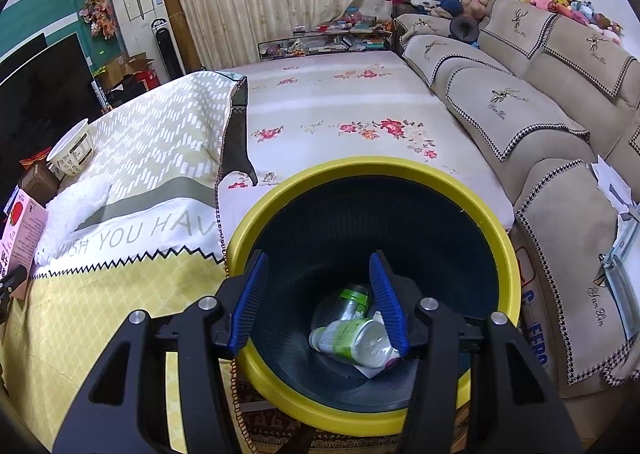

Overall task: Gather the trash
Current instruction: 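Grasp the pink strawberry milk carton with the left gripper and lift it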

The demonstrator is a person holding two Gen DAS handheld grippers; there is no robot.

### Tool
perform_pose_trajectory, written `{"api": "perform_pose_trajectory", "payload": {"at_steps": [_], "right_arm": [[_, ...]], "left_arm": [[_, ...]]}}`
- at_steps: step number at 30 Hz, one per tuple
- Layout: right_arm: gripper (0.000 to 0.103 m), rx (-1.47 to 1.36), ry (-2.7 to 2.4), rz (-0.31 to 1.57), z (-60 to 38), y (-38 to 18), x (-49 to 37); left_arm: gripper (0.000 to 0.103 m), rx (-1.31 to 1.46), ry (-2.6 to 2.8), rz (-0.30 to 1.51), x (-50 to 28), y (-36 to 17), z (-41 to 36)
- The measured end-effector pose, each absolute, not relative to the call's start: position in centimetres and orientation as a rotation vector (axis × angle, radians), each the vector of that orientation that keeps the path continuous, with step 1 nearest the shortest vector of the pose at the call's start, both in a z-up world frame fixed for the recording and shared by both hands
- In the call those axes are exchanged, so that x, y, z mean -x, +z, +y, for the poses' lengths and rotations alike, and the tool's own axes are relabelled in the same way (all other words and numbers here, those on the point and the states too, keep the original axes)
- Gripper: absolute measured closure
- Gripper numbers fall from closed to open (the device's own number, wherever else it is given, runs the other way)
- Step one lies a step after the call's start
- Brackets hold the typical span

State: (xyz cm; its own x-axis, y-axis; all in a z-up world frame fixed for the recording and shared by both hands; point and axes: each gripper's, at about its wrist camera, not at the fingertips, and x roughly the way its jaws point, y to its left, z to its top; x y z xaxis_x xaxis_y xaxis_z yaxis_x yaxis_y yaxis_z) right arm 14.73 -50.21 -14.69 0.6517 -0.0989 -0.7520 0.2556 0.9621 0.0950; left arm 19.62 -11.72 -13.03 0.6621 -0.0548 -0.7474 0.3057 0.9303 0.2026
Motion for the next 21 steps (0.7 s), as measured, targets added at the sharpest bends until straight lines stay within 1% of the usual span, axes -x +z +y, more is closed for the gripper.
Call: {"api": "perform_pose_trajectory", "payload": {"at_steps": [3,4,10,21], "right_arm": [[0.052,-0.201,-0.202,0.837,-50.2,-14.7,-14.7],[0.052,-0.201,-0.201,0.836,-50.2,-14.7,-14.7],[0.052,-0.203,-0.195,0.824,-50.1,-14.3,-14.4],[0.052,-0.206,-0.179,0.800,-50.0,-13.2,-13.6]], "left_arm": [[0.047,-0.328,-0.210,0.827,-19.6,-13.1,-11.9],[0.053,-0.328,-0.207,0.825,-19.5,-13.1,-11.9],[0.054,-0.300,-0.201,0.793,-18.6,-11.9,-11.6],[0.054,-0.287,-0.222,0.704,-15.0,-7.0,-12.4]]}}
